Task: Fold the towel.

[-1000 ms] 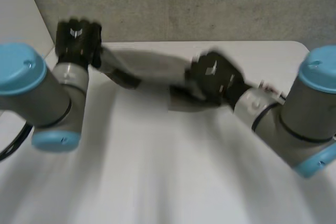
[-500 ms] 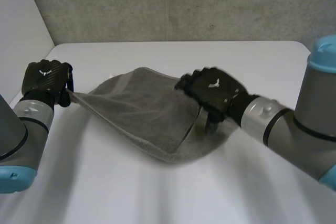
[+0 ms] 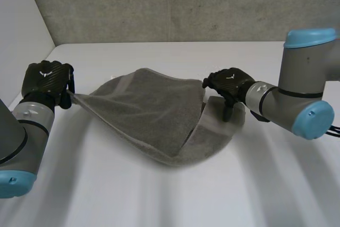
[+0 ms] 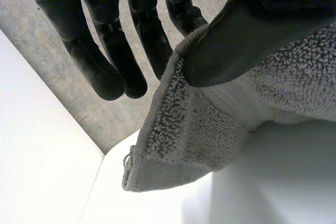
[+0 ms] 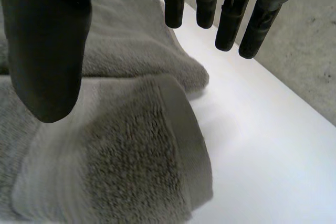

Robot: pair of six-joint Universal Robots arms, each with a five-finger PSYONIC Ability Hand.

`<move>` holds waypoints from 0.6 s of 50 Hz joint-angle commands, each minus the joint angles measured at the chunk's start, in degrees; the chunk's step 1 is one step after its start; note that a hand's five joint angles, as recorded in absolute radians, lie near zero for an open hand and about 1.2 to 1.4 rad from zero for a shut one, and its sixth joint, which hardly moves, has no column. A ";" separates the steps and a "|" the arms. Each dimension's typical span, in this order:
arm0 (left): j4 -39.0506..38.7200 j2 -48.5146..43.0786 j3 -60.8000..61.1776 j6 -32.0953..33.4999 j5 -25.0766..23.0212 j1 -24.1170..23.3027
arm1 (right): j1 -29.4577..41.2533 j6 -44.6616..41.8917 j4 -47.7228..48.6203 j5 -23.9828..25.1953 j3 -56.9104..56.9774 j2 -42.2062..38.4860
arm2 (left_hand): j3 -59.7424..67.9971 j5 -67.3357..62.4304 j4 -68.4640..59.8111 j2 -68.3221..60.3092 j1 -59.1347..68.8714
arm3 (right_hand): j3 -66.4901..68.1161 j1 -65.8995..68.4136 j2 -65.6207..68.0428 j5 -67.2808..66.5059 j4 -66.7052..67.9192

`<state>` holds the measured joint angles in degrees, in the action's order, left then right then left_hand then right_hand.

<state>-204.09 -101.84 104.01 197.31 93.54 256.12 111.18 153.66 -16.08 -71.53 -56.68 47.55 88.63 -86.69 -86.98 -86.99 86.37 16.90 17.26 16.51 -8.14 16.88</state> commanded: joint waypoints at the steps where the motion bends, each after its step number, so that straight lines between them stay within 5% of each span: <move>1: -0.08 -0.29 -0.04 0.00 -0.20 0.08 | 0.09 0.24 -1.23 -1.33 6.05 -7.12 | -8.63 16.69 6.98 6.99 -6.37 | 1.26 0.90 1.65 -0.02 1.28; 9: -0.08 -0.56 0.05 0.00 -1.70 0.17 | 0.17 2.53 -2.20 -5.02 11.94 -12.40 | -8.63 16.69 6.98 6.99 -6.37 | 3.78 3.42 4.17 -2.54 3.80; 11: -0.08 -0.56 0.14 0.00 -1.87 0.26 | 0.44 4.01 -2.28 -4.85 12.29 -12.66 | -8.63 16.69 6.98 6.99 -6.37 | 26.19 25.83 26.58 -24.95 26.21; 14: -0.08 -0.56 0.14 0.00 -1.87 0.26 | 0.61 4.46 -2.37 -4.85 12.29 -12.48 | -8.63 16.69 6.98 6.99 -6.37 | 38.60 38.24 38.99 -37.36 38.62; 16: -0.17 -0.65 0.14 0.00 -1.87 0.26 | 0.70 5.16 -2.37 -4.59 11.77 -11.26 | -8.63 16.69 6.98 6.99 -6.37 | 62.99 62.63 63.38 -61.75 63.01; 25: -0.17 -0.21 -0.65 0.09 -1.87 0.35 | -0.09 8.41 -0.09 -3.70 5.53 1.14 | -8.63 16.69 6.98 6.99 -6.37 | 63.10 62.74 63.49 -61.86 63.12; 30: -0.08 2.51 -2.05 -0.08 -1.70 1.57 | -2.19 10.69 10.00 -1.95 -5.34 14.28 | -8.63 16.69 6.98 6.99 -6.37 | 63.10 62.74 63.49 -61.86 63.12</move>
<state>-204.26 -101.96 103.32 197.43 91.67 256.63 111.10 162.01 -15.41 -75.01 -51.25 48.15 88.63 -86.69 -86.98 -86.99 86.37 76.96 76.84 76.59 -66.63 76.77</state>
